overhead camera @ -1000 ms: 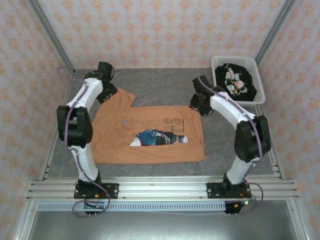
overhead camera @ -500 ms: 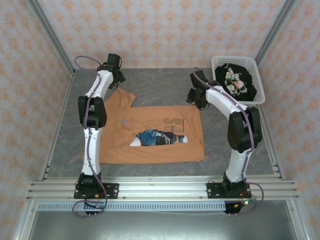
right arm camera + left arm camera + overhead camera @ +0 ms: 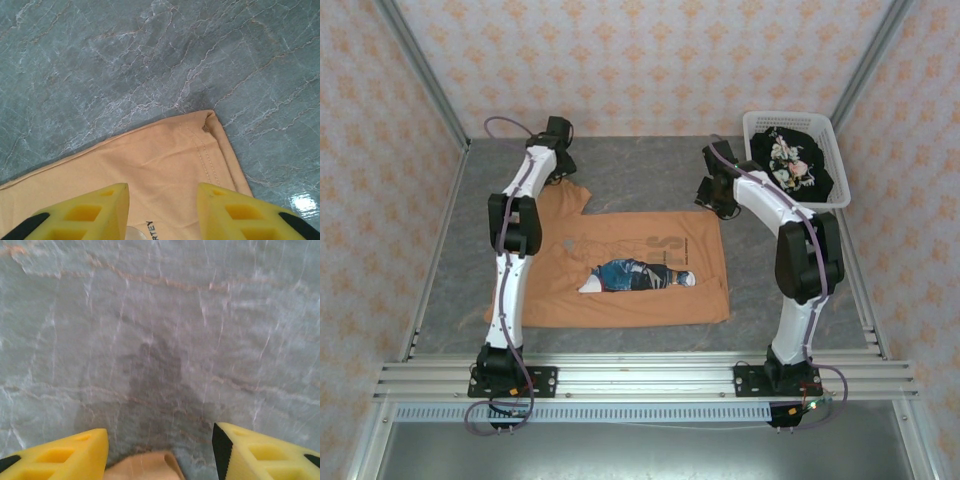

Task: Fold and stack the t-shirts

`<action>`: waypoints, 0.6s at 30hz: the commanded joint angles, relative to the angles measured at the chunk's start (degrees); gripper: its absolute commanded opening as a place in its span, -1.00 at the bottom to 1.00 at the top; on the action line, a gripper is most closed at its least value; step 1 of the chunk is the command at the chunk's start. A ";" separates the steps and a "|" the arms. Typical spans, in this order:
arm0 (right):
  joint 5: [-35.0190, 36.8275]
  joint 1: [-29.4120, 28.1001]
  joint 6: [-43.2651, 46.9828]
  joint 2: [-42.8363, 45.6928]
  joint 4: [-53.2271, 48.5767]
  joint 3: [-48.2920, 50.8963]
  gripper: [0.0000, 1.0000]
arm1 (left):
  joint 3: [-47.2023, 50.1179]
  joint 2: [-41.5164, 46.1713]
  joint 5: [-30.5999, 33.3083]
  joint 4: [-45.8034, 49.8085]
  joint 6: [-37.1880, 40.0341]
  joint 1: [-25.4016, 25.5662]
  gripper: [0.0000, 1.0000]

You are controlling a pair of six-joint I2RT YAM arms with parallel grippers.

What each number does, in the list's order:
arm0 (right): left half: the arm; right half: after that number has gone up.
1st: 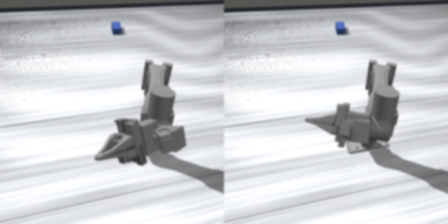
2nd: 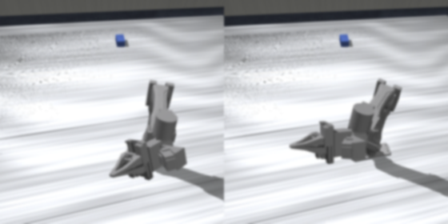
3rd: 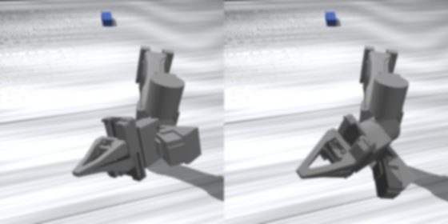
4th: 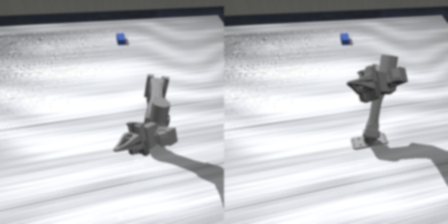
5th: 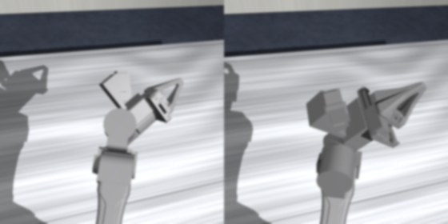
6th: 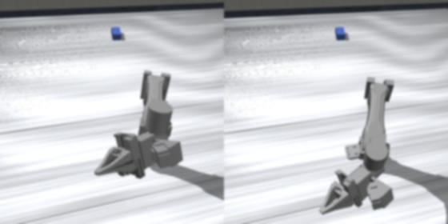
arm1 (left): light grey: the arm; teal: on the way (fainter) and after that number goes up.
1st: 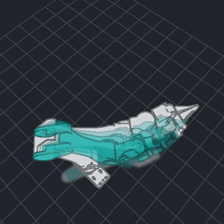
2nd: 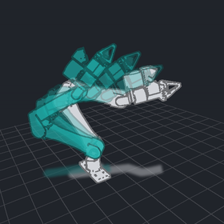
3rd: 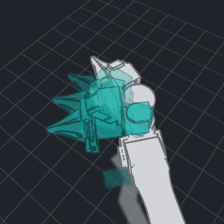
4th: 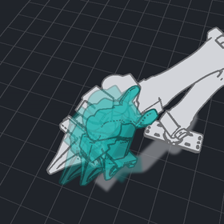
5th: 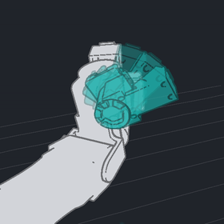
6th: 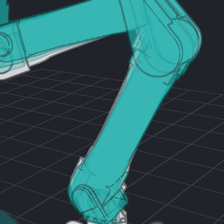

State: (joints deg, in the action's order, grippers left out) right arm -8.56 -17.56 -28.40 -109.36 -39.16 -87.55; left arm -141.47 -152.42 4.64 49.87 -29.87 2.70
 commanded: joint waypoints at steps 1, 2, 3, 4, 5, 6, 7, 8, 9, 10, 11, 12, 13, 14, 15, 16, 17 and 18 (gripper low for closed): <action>0.79 0.30 0.26 -1.20 -0.87 -1.76 -0.20 | 0.41 0.22 3.31 5.36 2.05 0.85 0.12; 1.24 0.30 0.13 -1.30 -0.95 -1.75 -0.20 | 0.41 0.06 3.36 5.86 1.96 0.93 0.10; 1.62 0.37 -0.06 -1.37 -1.11 -1.75 -0.20 | 0.40 -0.05 3.47 6.25 1.96 0.99 0.09; 2.20 0.36 -0.26 -1.46 -1.31 -1.75 -0.20 | 0.40 -0.13 3.44 6.62 1.77 0.99 0.08; 2.55 0.45 -0.38 -1.54 -1.42 -1.66 -0.19 | 0.47 -0.29 3.51 6.91 1.61 1.08 0.06; 2.71 0.46 -0.36 -1.63 -1.43 -1.66 -0.19 | 0.51 -0.40 3.45 7.00 1.63 1.08 0.02; 2.95 0.49 -0.41 -1.79 -1.45 -1.73 -0.19 | 0.54 -0.49 3.14 7.03 1.63 1.16 -0.04; 3.38 0.51 -0.45 -1.99 -1.68 -1.75 -0.19 | 0.48 -0.51 2.81 6.92 1.72 1.17 -0.11; 3.81 0.50 -0.59 -2.26 -1.93 -1.88 -0.19 | 0.44 -0.51 2.57 6.75 1.83 1.23 -0.17; 4.36 0.55 -0.69 -2.47 -2.02 -1.92 -0.19 | 0.34 -0.42 2.17 6.65 1.78 1.27 -0.33; 4.95 0.58 -0.79 -2.75 -1.98 -1.92 -0.19 | 0.06 -0.30 1.88 6.81 1.59 1.26 -0.50; 5.50 0.60 -0.84 -3.02 -2.11 -2.05 -0.18 | -0.26 -0.10 1.95 6.99 1.38 1.26 -0.61; 6.41 0.82 -1.03 -3.37 -2.51 -2.44 -0.17 | -0.31 0.29 2.22 7.13 1.24 1.33 -0.76; 7.37 0.93 -1.19 -4.17 -3.38 -3.14 -0.15 | -0.30 0.79 2.78 7.36 1.12 1.34 -0.85; 8.18 1.07 -1.38 -4.87 -4.13 -3.84 -0.15 | -0.30 1.18 3.11 7.53 1.12 1.43 -0.91; 8.95 1.22 -1.41 -5.69 -4.90 -4.68 -0.15 | -0.34 1.77 3.55 7.72 1.12 1.43 -0.98; 9.64 1.35 -1.50 -6.56 -5.44 -5.37 -0.15 | -0.06 2.48 4.10 7.86 1.40 1.50 -1.00; 9.95 1.48 -1.42 -7.27 -5.56 -5.88 -0.15 | 0.22 3.16 4.53 7.98 1.69 1.52 -1.00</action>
State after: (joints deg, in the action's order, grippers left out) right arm -3.22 -16.75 -28.93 -114.76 -41.36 -90.78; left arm -141.60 -152.24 7.38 53.58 -28.45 3.77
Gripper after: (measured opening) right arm 0.426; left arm 0.050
